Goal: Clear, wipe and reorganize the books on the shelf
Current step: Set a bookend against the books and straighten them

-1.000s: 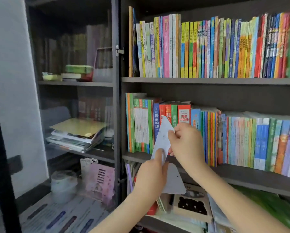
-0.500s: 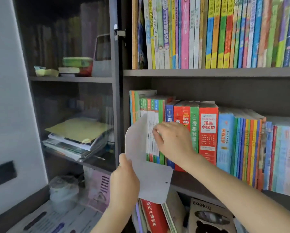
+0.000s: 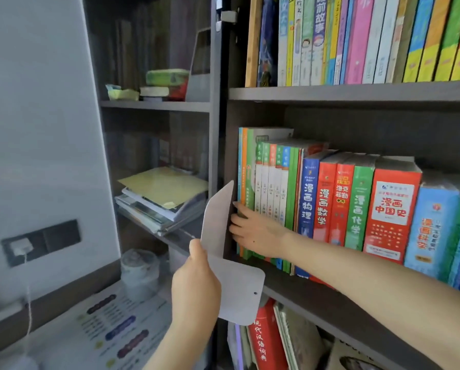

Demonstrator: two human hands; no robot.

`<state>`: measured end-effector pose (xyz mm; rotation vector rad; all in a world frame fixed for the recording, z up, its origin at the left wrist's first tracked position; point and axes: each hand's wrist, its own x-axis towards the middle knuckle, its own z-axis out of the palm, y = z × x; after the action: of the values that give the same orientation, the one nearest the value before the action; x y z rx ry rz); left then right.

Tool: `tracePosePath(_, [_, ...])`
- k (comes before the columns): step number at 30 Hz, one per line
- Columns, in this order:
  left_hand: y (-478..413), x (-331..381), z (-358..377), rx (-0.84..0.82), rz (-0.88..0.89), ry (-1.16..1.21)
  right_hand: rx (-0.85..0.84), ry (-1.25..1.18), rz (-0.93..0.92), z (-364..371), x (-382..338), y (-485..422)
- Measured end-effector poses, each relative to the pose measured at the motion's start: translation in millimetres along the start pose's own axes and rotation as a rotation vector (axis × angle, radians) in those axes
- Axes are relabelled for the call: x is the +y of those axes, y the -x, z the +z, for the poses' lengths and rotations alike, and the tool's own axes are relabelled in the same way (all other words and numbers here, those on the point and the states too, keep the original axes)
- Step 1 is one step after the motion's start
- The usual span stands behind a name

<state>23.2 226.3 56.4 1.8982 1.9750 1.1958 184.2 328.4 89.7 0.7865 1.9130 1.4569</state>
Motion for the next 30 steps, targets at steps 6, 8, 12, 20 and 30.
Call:
tracePosePath(6, [-6, 10, 19, 0.004, -0.034, 0.023, 0.109, -0.062, 0.023, 20, 2, -11])
tracePosePath(8, [-10, 16, 21, 0.003, -0.037, 0.056, 0.162, -0.132, 0.013, 25, 5, -11])
tracePosePath(12, [-20, 22, 22, 0.013, -0.051, 0.042, 0.341, -0.183, 0.012, 29, 8, -12])
tracePosePath(20, [-39, 35, 28, 0.076, -0.060, 0.196, 0.550, -0.322, -0.046, 23, 29, -3])
tracePosePath(30, [-41, 36, 26, 0.051, -0.025, 0.240, 0.342, -0.241, 0.050, 26, -26, 51])
